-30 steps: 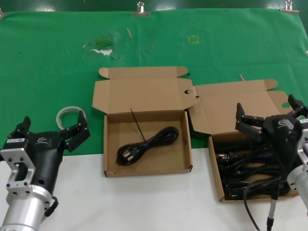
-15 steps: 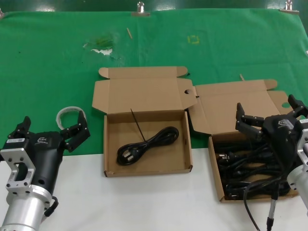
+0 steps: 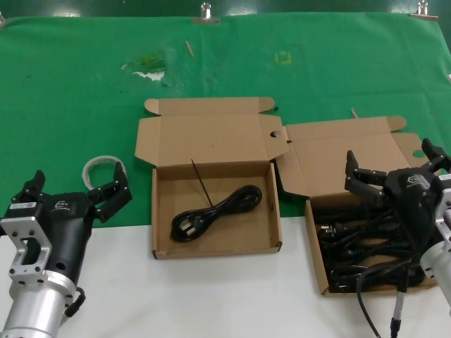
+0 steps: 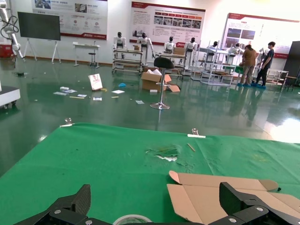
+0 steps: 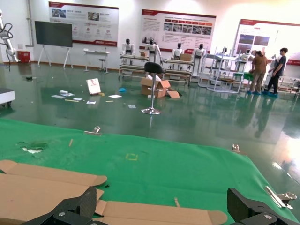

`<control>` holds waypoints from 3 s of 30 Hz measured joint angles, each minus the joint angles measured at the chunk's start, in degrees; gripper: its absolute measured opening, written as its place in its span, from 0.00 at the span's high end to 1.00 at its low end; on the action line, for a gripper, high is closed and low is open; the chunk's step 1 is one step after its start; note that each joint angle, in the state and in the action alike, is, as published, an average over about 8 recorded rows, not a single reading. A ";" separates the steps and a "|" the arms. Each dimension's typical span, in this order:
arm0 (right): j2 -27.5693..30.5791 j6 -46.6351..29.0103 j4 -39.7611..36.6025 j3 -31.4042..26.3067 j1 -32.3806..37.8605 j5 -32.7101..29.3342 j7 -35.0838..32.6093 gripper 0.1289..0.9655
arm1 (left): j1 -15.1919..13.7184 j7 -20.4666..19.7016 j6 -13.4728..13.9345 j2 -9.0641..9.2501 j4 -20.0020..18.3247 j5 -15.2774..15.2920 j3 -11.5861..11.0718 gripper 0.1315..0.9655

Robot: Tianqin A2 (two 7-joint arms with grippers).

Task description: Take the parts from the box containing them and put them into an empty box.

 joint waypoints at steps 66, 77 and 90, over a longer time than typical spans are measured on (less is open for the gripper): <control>0.00 0.00 0.00 0.00 0.00 0.00 0.00 0.00 | 0.00 0.00 0.00 0.00 0.00 0.00 0.00 0.00; 0.00 0.00 0.00 0.00 0.00 0.00 0.00 0.00 | 0.00 0.00 0.00 0.00 0.00 0.00 0.00 0.00; 0.00 0.00 0.00 0.00 0.00 0.00 0.00 0.00 | 0.00 0.00 0.00 0.00 0.00 0.00 0.00 0.00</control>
